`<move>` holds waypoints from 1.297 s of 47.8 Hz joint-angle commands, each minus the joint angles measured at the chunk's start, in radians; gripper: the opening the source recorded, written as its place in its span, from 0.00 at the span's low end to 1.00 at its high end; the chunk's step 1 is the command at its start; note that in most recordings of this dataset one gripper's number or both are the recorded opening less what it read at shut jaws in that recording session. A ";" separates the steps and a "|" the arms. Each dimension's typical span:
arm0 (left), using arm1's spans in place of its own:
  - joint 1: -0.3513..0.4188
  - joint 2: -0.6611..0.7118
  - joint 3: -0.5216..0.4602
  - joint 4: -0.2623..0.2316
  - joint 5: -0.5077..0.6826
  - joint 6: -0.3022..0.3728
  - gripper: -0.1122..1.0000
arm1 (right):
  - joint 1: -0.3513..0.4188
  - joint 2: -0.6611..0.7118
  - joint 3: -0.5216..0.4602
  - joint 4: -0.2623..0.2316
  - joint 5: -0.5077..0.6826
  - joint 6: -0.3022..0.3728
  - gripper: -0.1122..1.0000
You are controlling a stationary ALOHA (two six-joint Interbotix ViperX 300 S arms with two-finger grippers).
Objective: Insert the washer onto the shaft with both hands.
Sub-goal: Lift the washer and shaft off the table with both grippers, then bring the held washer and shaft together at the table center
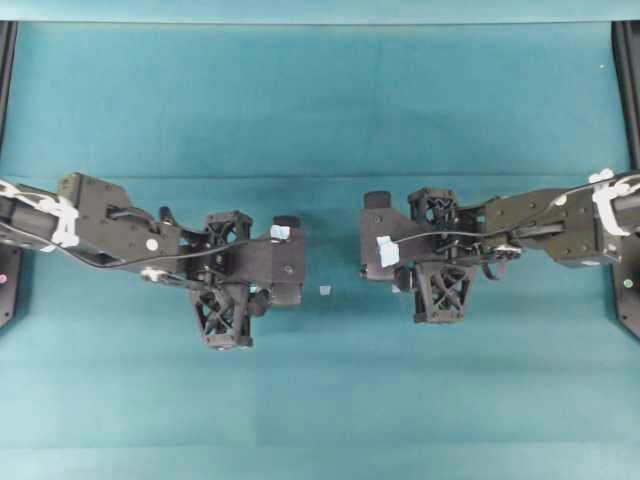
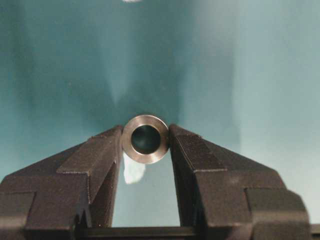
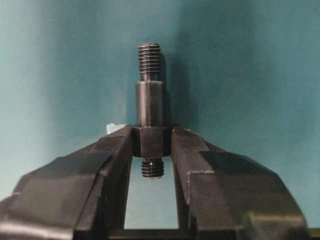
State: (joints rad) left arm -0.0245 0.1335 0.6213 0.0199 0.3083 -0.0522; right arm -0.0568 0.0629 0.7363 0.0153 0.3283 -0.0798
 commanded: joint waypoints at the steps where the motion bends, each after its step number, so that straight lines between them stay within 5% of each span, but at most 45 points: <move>1: 0.015 -0.041 0.006 0.002 -0.020 -0.006 0.42 | 0.002 -0.040 0.000 -0.002 -0.025 0.006 0.09; 17: 0.025 -0.132 0.094 0.002 -0.158 -0.009 0.42 | 0.002 -0.124 0.063 0.031 -0.110 0.023 0.09; 34: 0.026 -0.189 0.176 0.002 -0.423 -0.014 0.42 | 0.014 -0.207 0.201 0.032 -0.397 0.144 0.09; 62: 0.044 -0.196 0.252 0.002 -0.799 -0.155 0.42 | 0.080 -0.215 0.276 0.032 -0.601 0.259 0.09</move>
State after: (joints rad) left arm 0.0230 -0.0629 0.8820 0.0199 -0.4663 -0.2025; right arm 0.0153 -0.1473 1.0140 0.0460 -0.2378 0.1611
